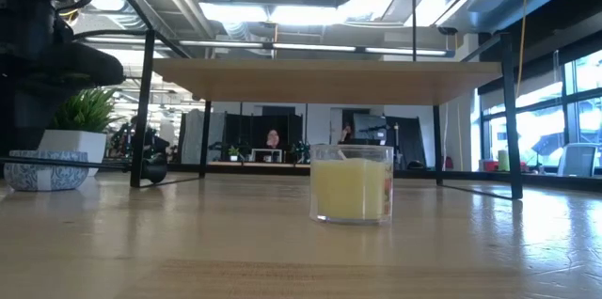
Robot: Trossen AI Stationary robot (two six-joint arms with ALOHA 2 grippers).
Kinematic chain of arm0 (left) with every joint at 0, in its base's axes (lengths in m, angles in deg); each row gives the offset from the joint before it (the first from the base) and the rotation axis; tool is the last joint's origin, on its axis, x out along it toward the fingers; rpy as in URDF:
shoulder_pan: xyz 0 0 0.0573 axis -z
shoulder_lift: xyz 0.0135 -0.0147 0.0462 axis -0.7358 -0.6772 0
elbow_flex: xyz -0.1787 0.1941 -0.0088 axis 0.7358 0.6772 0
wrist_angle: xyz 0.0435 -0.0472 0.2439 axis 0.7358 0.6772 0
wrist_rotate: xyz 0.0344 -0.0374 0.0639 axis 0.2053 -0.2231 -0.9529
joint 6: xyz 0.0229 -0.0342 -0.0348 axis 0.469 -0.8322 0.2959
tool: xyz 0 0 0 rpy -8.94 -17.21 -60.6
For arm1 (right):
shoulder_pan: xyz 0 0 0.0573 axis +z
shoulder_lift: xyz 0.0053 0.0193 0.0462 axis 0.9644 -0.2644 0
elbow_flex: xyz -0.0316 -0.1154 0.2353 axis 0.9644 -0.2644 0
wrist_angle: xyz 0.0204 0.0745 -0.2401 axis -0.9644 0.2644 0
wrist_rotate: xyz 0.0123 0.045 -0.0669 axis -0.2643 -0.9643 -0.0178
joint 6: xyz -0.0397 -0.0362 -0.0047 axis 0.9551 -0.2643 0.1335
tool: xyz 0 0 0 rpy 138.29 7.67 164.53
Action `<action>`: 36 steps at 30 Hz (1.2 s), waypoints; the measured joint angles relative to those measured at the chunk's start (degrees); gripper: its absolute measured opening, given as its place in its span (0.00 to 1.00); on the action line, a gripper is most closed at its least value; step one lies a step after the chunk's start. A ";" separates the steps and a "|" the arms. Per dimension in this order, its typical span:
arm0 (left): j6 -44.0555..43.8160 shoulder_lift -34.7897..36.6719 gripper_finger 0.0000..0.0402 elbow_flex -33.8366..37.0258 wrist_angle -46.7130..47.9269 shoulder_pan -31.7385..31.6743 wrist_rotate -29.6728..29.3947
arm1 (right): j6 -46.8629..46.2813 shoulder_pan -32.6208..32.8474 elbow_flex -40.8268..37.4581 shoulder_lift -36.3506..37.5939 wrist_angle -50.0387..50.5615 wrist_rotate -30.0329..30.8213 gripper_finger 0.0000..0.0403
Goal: Pick & Place candle stick holders
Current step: Put the blue scented candle on the shelf
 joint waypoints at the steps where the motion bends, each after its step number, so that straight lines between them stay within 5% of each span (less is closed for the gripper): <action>1: 0.29 -0.06 0.13 0.00 -0.25 0.00 0.00 | 0.01 0.00 0.00 0.00 -0.01 -0.02 0.18; 6: 0.49 0.08 0.02 0.00 -0.93 0.00 0.37 | 0.18 0.00 0.00 0.00 -0.02 -0.31 0.18; 19: 4.90 4.87 0.01 -2.91 3.50 0.02 4.70 | 0.20 0.00 0.00 0.00 -0.02 -0.72 0.18; 36: 20.45 4.72 0.01 -28.87 23.84 0.02 1.71 | 1.01 0.00 0.00 0.00 0.15 -0.72 0.18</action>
